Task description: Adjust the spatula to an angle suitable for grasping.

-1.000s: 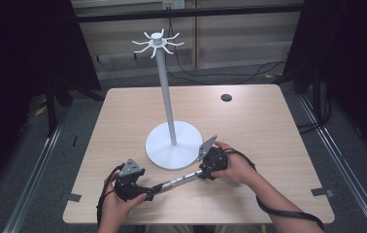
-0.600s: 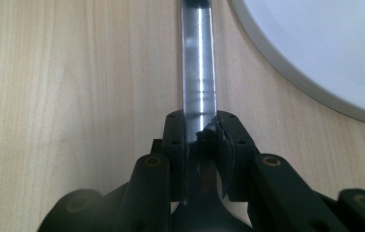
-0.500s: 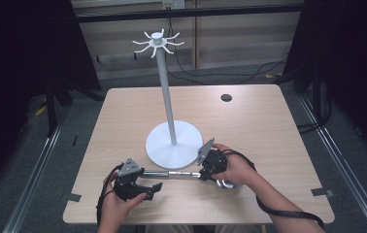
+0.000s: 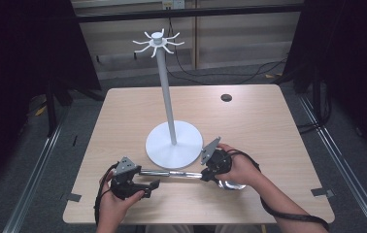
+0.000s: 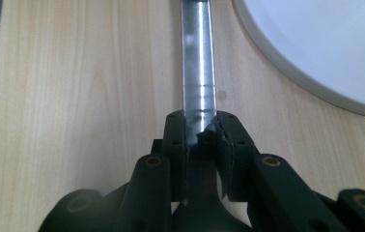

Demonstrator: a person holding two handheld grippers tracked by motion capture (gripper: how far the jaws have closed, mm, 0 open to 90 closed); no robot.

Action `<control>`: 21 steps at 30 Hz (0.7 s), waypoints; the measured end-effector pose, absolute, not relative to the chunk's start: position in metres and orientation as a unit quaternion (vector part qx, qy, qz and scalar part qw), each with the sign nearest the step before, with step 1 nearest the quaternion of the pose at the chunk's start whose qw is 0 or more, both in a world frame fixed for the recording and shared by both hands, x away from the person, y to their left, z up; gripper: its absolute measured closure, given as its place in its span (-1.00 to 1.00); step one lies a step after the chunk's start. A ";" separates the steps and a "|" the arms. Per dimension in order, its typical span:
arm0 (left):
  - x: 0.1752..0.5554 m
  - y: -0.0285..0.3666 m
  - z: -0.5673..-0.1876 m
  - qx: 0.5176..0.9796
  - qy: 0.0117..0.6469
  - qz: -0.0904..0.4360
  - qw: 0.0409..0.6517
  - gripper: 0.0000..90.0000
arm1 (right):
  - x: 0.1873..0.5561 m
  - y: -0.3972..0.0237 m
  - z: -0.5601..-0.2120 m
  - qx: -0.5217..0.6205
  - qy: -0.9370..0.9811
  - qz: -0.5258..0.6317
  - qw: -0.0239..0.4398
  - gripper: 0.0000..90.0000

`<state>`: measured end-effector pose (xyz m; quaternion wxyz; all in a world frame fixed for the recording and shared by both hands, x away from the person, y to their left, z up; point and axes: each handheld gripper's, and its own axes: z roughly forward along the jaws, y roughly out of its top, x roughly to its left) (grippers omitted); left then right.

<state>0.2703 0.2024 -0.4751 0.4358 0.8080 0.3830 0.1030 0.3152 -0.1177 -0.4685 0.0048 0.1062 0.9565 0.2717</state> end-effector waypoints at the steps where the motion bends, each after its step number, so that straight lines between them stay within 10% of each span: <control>1: 0.270 0.204 -0.474 0.805 0.385 0.107 0.440 -0.86 | 0.315 -0.119 -0.468 0.103 0.956 0.275 0.008 0.68; 21: 0.270 0.210 -0.473 0.784 0.413 0.113 0.450 -0.87 | 0.310 -0.146 -0.450 0.136 0.948 0.286 0.035 0.68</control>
